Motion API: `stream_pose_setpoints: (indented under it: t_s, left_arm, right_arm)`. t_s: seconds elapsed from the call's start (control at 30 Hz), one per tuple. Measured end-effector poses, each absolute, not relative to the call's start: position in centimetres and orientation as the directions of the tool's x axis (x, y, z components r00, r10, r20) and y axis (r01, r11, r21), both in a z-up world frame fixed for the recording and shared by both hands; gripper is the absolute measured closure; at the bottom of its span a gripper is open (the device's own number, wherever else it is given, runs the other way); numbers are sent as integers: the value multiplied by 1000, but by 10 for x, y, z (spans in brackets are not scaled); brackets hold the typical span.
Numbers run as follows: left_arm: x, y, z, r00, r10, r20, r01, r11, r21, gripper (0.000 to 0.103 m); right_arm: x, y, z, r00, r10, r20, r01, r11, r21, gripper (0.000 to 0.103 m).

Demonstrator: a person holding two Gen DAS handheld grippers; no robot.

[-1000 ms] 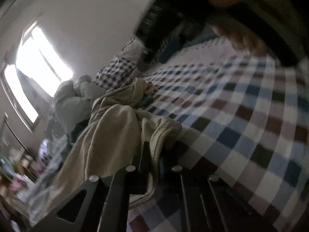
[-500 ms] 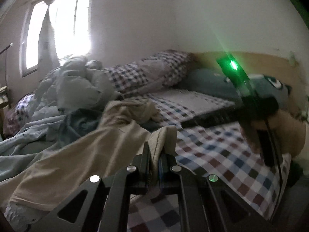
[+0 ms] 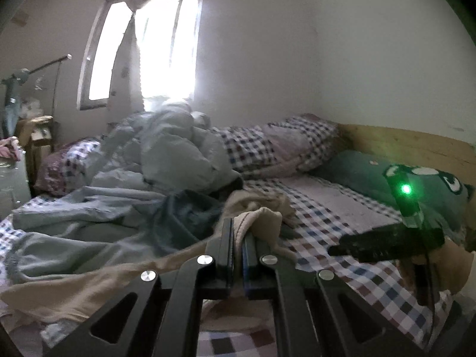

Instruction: Fold clothes

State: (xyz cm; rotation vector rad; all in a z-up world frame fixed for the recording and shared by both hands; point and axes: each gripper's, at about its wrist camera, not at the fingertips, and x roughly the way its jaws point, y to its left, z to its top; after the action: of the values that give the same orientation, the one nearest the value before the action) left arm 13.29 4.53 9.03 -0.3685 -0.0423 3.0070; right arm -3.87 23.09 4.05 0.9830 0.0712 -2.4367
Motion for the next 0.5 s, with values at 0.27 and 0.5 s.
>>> stream_pose_setpoints:
  t_s: [0.27,0.5]
  left_arm:
    - [139,-6,99,-979,-33,-199,59,-990,-129,100]
    - [147,-54,95,-958,-201,-205,243,-947,-209,102]
  right_arm:
    - [-38,213,39,-594,-459,-661,509,-850,134,53]
    - [-34,198,39,-579,-488,-653,550,-825,129,53]
